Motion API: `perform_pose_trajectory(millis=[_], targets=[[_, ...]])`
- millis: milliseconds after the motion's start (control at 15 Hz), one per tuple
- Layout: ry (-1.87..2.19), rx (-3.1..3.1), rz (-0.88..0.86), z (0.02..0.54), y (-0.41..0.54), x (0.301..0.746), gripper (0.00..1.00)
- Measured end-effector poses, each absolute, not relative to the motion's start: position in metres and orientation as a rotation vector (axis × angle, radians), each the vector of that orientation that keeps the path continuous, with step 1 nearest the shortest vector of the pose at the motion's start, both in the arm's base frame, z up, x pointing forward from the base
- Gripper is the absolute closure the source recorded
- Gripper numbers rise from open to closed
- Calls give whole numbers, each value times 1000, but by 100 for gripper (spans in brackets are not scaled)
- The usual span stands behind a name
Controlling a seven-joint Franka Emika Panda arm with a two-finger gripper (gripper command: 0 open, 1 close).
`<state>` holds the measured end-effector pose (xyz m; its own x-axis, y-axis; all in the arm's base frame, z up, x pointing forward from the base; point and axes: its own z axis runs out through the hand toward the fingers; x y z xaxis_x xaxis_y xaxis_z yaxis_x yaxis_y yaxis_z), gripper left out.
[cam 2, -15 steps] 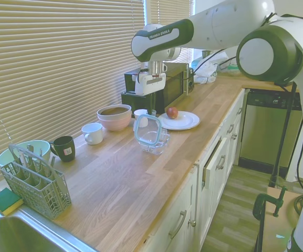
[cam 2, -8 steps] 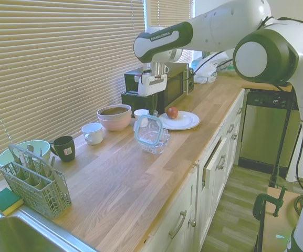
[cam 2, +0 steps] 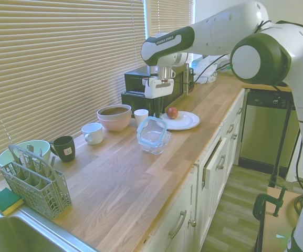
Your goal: Cover the lid of the food container
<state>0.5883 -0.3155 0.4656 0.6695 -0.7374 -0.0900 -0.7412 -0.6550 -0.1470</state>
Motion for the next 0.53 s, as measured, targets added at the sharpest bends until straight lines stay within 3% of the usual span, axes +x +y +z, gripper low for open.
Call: perform_pose_trajectory(millis=[533], targets=[[1272,-2675,97,432,-348,594,100]])
